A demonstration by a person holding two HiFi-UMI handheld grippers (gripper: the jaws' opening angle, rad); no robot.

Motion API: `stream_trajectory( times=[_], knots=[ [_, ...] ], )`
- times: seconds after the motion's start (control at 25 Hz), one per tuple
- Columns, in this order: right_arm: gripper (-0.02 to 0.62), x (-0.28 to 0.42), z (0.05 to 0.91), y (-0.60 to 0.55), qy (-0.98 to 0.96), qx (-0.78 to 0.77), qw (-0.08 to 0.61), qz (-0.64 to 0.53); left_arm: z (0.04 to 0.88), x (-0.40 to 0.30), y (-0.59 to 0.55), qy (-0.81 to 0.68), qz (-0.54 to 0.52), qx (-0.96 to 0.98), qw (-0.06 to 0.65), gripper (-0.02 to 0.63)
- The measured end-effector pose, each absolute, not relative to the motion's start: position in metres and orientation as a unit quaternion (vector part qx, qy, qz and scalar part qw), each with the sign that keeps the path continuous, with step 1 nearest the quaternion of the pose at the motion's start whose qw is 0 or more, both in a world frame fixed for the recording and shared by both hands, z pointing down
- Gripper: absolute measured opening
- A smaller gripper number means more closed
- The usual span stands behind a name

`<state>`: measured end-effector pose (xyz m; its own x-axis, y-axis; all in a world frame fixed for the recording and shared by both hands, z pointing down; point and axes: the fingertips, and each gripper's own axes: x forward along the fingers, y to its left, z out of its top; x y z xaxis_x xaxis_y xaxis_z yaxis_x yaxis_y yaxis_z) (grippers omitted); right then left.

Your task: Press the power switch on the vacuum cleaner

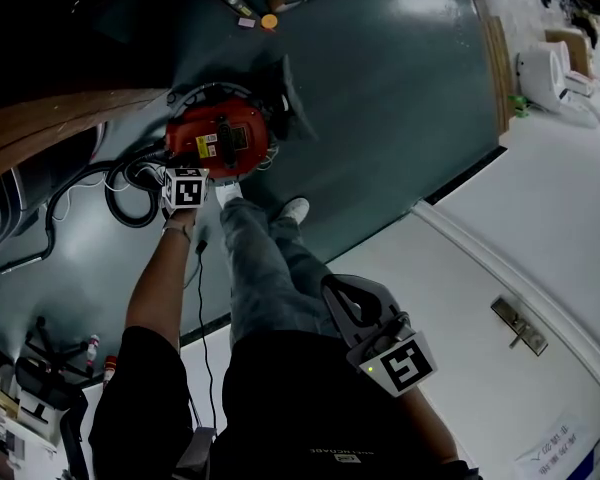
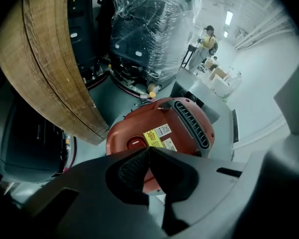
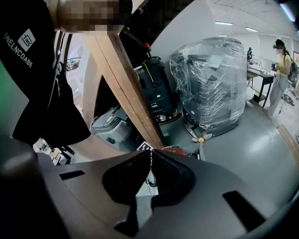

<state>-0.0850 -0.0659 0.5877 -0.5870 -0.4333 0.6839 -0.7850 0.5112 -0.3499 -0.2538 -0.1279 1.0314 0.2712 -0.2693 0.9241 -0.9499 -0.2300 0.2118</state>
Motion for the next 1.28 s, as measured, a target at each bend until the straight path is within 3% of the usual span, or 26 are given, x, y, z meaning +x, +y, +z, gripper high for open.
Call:
stream_trajectory(
  times=[0.76, 1.28],
  knots=[
    [0.028, -0.084, 0.6, -0.058, -0.814, 0.388, 0.246, 0.356, 1.057, -0.253, -0.118, -0.448, 0.41, 0.664, 0.436, 0.015],
    [0.028, -0.062, 0.584, -0.05, -0.813, 0.397, 0.223, 0.364, 1.01, -0.248, -0.115, -0.444, 0.421, 0.671, 0.419, 0.015]
  ],
)
